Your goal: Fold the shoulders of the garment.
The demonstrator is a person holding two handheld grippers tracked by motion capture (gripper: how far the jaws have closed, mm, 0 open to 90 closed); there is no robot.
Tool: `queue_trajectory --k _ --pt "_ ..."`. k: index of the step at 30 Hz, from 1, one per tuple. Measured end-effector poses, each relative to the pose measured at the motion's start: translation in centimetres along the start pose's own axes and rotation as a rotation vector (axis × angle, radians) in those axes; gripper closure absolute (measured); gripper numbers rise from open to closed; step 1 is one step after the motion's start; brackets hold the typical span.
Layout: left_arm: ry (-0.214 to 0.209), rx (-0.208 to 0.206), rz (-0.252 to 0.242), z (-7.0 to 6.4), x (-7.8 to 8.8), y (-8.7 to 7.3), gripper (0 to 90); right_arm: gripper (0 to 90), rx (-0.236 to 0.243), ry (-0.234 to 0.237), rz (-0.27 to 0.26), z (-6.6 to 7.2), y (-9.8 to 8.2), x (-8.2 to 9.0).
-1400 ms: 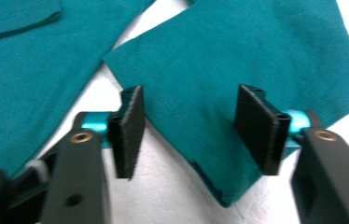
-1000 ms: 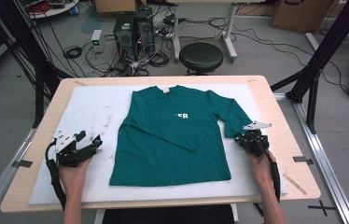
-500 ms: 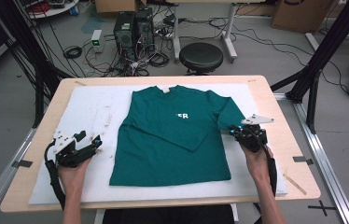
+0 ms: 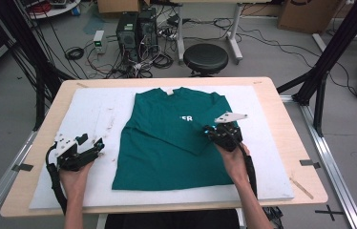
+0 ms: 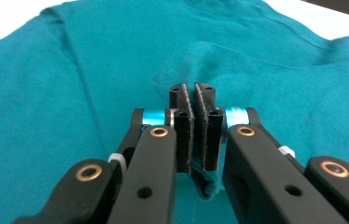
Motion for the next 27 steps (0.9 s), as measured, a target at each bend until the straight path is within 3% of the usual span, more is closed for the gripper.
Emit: queue_trajectory --k 6,12,27 --pt "-0.002 -0.003 0.002 0.0 0.0 0.0 34.0 87.6 0.037 0.044 -0.013 2.9 1.5 -1.4" --pt "-0.002 -0.001 0.003 0.0 0.0 0.0 34.0 87.6 0.040 0.098 -0.015 5.4 2.4 -2.9" --pt "0.000 -0.001 0.004 0.0 -0.1 0.0 34.0 87.3 -0.020 0.226 -0.089 8.7 4.1 -4.6"
Point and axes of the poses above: each handheld gripper's, and its own axes: x roughly backward along the jaws, y roughly out of its top, z roughly to its left, the point moved 8 cm from there along -x, roughly forward along the jaws, and after that the axes turned 2 degrees about -y, right-handed, at the moved point
